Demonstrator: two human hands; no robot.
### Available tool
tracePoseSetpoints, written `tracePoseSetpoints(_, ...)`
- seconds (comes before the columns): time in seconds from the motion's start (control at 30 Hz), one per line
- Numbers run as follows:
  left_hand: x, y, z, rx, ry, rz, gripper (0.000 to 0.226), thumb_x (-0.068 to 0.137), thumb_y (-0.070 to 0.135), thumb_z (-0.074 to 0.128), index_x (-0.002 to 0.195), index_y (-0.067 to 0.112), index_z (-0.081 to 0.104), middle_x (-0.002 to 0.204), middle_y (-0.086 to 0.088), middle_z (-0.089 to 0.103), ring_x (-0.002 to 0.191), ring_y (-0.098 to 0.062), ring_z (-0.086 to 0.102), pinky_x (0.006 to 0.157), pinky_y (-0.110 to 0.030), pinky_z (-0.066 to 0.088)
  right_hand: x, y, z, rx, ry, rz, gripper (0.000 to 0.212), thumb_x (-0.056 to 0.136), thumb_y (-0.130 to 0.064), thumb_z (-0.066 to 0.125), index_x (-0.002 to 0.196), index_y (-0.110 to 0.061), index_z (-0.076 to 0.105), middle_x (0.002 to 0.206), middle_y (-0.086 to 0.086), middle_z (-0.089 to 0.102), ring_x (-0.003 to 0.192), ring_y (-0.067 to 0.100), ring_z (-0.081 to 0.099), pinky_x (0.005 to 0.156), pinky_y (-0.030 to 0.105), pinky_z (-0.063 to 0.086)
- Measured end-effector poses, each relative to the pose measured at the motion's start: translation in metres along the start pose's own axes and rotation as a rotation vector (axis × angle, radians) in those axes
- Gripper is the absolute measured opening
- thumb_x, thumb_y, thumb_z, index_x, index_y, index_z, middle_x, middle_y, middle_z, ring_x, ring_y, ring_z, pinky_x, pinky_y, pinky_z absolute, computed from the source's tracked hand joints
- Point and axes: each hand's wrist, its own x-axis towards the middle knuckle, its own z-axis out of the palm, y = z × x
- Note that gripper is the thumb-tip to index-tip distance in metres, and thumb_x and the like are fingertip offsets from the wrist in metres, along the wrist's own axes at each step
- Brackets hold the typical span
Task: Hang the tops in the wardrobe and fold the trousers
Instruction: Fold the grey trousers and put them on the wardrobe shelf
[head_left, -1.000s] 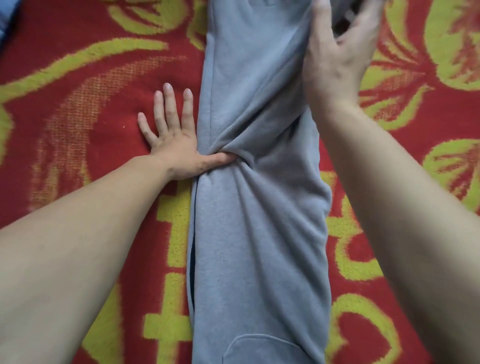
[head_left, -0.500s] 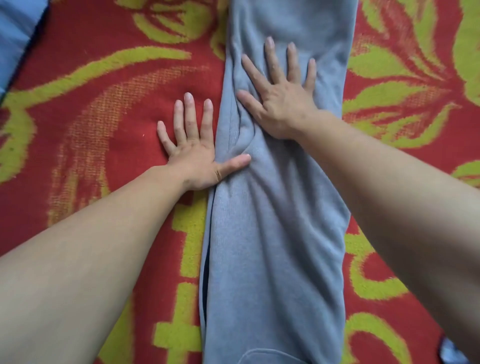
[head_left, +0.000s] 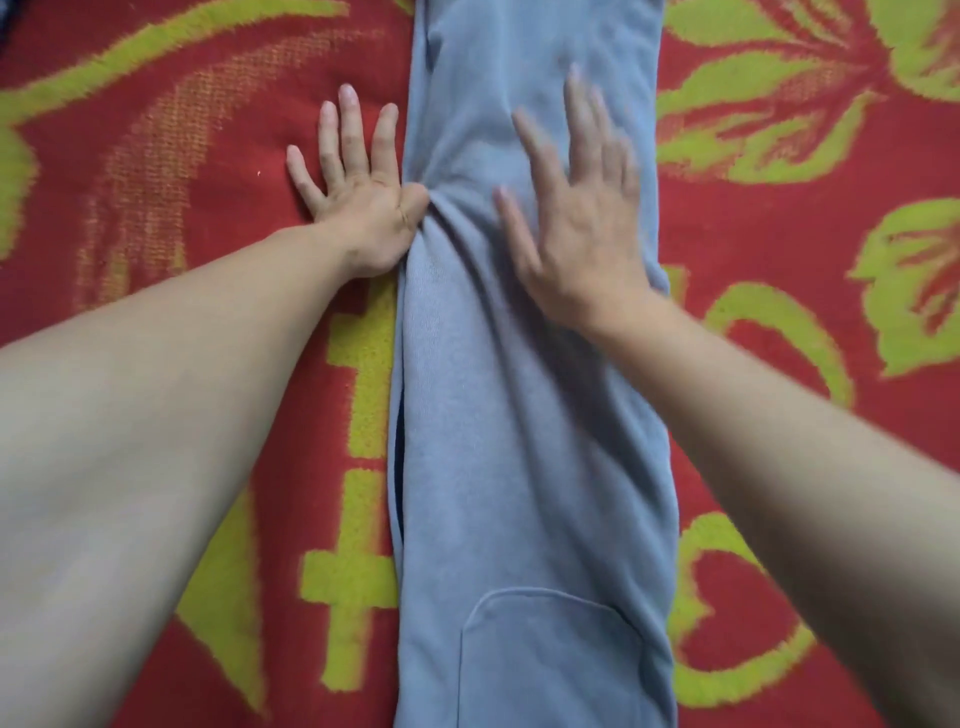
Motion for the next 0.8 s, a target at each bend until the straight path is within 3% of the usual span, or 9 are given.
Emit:
tracePoseSetpoints(0.13,-0.024,-0.009,0.0,-0.067,0.007,0.059,0.063,0.101,0.036,0.026,0.156,0.026,-0.001,0.162,-0.007,-0.019,0.149,-0.025,-0.018,0.117,-0.052,-0.012,-0.086,0.0,0.011,-0.159,-0.226,0.06,0.068,0.1,-0.06,0.028,0.158,-0.025,0.025,0.165,0.018,0.009,0.152,0.04,0.006,0.12,0.059,0.007)
tracePoseSetpoints(0.27,-0.08,-0.021,0.018,-0.213,0.017,0.06,0.054,0.106,0.04,0.02,0.157,0.025,0.011,0.165,-0.003,-0.007,0.151,-0.02,-0.01,0.12,-0.044,-0.009,-0.089,0.001,0.011,-0.122,-0.386,0.087,0.071,0.101,-0.061,0.025,0.16,-0.026,0.01,0.166,0.015,-0.005,0.152,0.038,-0.007,0.121,0.059,-0.004)
tracePoseSetpoints(0.33,-0.119,-0.021,0.027,-0.328,0.07,0.004,0.053,0.105,0.041,0.019,0.155,0.023,0.022,0.165,-0.003,0.003,0.151,-0.018,-0.003,0.121,-0.042,-0.006,-0.087,-0.004,-0.002,-0.082,-0.366,0.105,0.07,0.1,-0.06,0.028,0.159,-0.022,0.017,0.166,0.016,-0.002,0.153,0.037,-0.004,0.121,0.057,-0.003)
tracePoseSetpoints(0.4,-0.171,-0.016,0.039,-0.417,0.098,-0.078,0.06,0.101,0.047,0.019,0.153,0.019,0.031,0.164,-0.003,0.01,0.151,-0.016,0.002,0.121,-0.04,-0.003,-0.107,-0.009,-0.02,-0.03,-0.24,0.177,0.07,0.099,-0.059,0.033,0.156,-0.019,0.029,0.165,0.019,0.009,0.152,0.037,0.007,0.122,0.054,0.005)
tracePoseSetpoints(0.53,-0.289,-0.003,0.067,-0.456,0.01,-0.146,0.072,0.092,0.061,0.03,0.145,0.014,0.044,0.163,-0.004,0.016,0.151,-0.016,0.007,0.122,-0.038,0.002,-0.212,-0.02,-0.041,0.114,-0.053,0.545,0.079,0.094,-0.059,0.048,0.156,-0.015,0.026,0.162,0.023,0.016,0.147,0.038,0.024,0.118,0.048,0.021)
tracePoseSetpoints(0.63,-0.369,-0.003,0.08,-0.386,-0.04,-0.183,0.067,0.087,0.063,0.044,0.126,0.01,0.056,0.158,-0.009,0.03,0.147,-0.024,0.022,0.118,-0.045,0.018,-0.311,-0.043,-0.054,0.17,-0.16,0.795,0.088,0.092,-0.063,0.05,0.157,-0.013,0.02,0.156,0.02,0.027,0.139,0.038,0.034,0.112,0.049,0.03)
tracePoseSetpoints(0.73,-0.438,0.0,0.086,-0.323,-0.155,-0.308,0.068,0.081,0.072,0.046,0.106,0.01,0.058,0.126,-0.012,0.053,0.123,-0.033,0.045,0.1,-0.047,0.035,-0.401,-0.074,-0.073,0.253,-0.279,1.028,0.091,0.09,-0.068,0.051,0.156,-0.015,0.019,0.148,0.016,0.041,0.133,0.036,0.039,0.111,0.046,0.032)
tracePoseSetpoints(0.8,-0.469,0.0,0.091,-0.4,-0.298,-0.368,0.075,0.075,0.078,0.046,0.104,0.01,0.057,0.111,-0.011,0.059,0.112,-0.034,0.052,0.095,-0.045,0.042,-0.445,-0.088,-0.084,0.337,-0.335,1.18,0.085,0.088,-0.072,0.049,0.151,-0.019,0.029,0.146,0.012,0.048,0.132,0.034,0.044,0.106,0.043,0.038)
